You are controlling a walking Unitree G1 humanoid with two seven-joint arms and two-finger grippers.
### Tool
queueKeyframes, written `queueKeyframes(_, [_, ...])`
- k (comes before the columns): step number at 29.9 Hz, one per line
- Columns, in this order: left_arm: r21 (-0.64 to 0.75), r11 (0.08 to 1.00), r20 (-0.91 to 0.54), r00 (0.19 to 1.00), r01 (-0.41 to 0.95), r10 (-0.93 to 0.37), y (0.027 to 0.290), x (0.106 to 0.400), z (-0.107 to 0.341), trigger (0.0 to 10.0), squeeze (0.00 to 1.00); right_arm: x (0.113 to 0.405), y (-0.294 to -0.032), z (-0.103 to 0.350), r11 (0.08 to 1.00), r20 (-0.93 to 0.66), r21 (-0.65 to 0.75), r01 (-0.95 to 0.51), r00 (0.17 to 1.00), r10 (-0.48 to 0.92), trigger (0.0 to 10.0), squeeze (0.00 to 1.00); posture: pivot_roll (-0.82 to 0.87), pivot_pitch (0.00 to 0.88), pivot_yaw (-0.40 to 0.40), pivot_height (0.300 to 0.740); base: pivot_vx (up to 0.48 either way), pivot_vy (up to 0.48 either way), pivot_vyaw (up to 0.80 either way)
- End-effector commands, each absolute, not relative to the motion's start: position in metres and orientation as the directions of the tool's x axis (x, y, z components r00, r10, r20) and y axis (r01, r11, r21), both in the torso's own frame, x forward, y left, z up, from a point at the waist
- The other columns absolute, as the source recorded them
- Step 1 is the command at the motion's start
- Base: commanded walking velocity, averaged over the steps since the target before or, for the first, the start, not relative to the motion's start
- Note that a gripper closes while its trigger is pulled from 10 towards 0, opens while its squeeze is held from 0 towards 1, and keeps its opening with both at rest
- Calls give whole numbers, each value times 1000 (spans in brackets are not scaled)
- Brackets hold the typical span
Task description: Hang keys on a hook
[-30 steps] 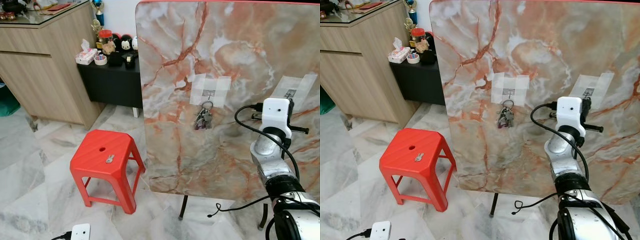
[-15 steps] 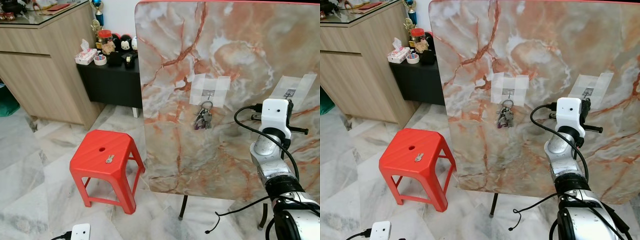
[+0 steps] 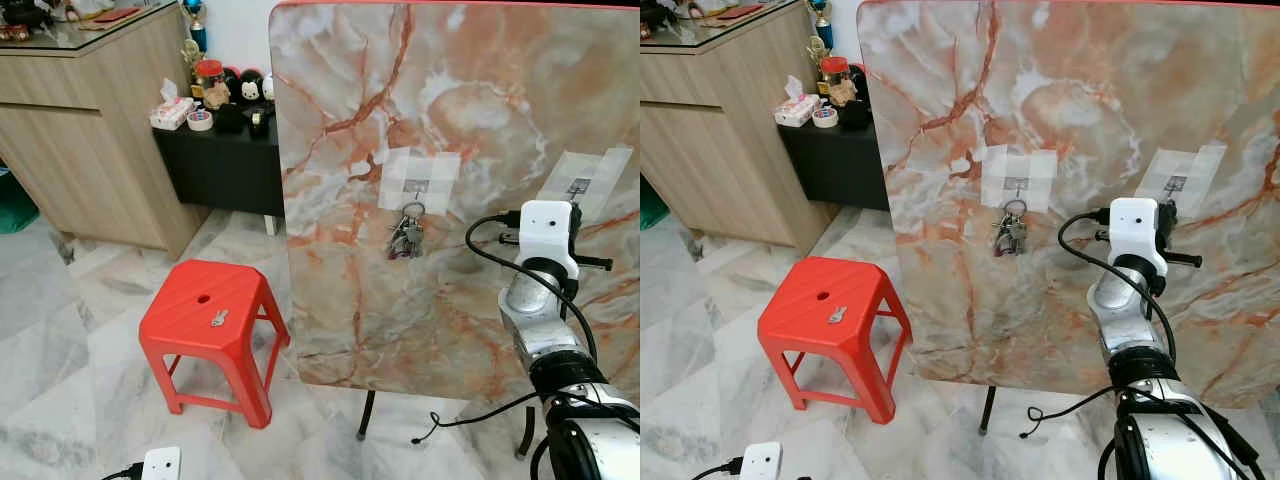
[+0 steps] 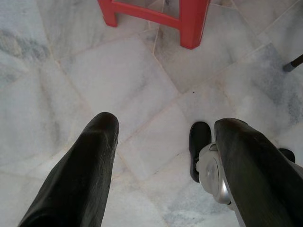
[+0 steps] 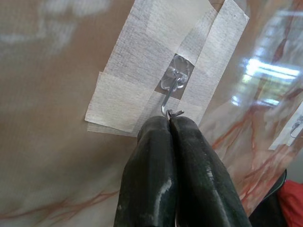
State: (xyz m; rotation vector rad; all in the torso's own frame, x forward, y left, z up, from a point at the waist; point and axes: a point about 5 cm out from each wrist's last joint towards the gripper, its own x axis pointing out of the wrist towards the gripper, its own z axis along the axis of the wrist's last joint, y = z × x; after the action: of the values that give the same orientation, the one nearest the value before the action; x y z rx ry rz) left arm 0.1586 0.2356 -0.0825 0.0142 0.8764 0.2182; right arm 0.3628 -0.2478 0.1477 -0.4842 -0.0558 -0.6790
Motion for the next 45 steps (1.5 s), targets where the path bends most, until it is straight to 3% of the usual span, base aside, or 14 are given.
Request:
queueKeyframes(1, [102, 977, -762, 617, -186, 197, 236, 157, -83, 10000, 0, 366, -249, 153, 671, 208, -413, 616, 781, -589, 10000, 0, 36, 0, -10, 740, 0, 0, 0])
queueKeyframes(13, [100, 977, -764, 615, -187, 196, 235, 157, -83, 10000, 0, 367, -249, 155, 674, 209, -410, 614, 783, -586, 10000, 0, 35, 0, -10, 740, 0, 0, 0])
queueKeyframes(14, [99, 977, -764, 615, -187, 195, 235, 157, -83, 10000, 0, 367, -248, 155, 679, 209, -402, 614, 784, -584, 10000, 773, 37, 0, -12, 740, 0, 0, 0])
queueKeyframes(15, [99, 977, -764, 615, -187, 195, 235, 157, -83, 10000, 0, 367, -248, 155, 683, 209, -397, 613, 785, -583, 10000, 773, 37, 0, -12, 740, 0, 0, 0])
queueKeyframes(17, [100, 977, -765, 614, -186, 195, 234, 157, -83, 10000, 0, 367, -247, 155, 687, 209, -390, 613, 785, -583, 10000, 1000, 36, 0, -11, 740, 0, 0, 0])
queueKeyframes(26, [96, 979, -769, 610, -181, 189, 233, 157, -84, 10000, 0, 364, -246, 146, 690, 181, -402, 602, 791, -585, 10000, 1000, 33, 0, -10, 740, 0, 0, 0])
queueKeyframes(27, [96, 979, -770, 609, -181, 188, 233, 157, -84, 10000, 0, 363, -246, 144, 694, 176, -399, 599, 793, -583, 10000, 600, 32, 0, -10, 740, 0, 0, 0])
queueKeyframes(28, [96, 979, -771, 609, -181, 188, 233, 157, -84, 10000, 0, 362, -245, 143, 702, 177, -388, 597, 796, -579, 10000, 16, 32, 0, -10, 740, 0, 0, 0])
queueKeyframes(36, [94, 979, -773, 606, -180, 186, 232, 155, -85, 10000, 0, 345, -235, 131, 762, 247, -332, 556, 831, -498, 10000, 0, 27, 0, -17, 740, 0, 0, 0])
queueKeyframes(41, [96, 980, -777, 602, -177, 184, 232, 154, -86, 10000, 0, 319, -221, 87, 832, 134, -409, 375, 927, -351, 10000, 0, 13, 0, -11, 740, 0, 0, 0])
queueKeyframes(43, [97, 980, -778, 601, -171, 182, 232, 154, -86, 10000, 0, 309, -217, 65, 860, 41, -421, 288, 953, -299, 10000, 0, -3, 0, -2, 740, 0, 0, 0])
queueKeyframes(44, [100, 982, -781, 599, -162, 178, 233, 153, -86, 10000, 0, 297, -214, 37, 894, -113, -403, 195, 959, -260, 10000, 0, -22, 0, 4, 740, 0, 0, 0])
queueKeyframes(45, [100, 982, -781, 599, -162, 178, 233, 153, -86, 10000, 0, 297, -214, 37, 894, -113, -403, 195, 959, -260, 10000, 0, -22, 0, 4, 740, 0, 0, 0])
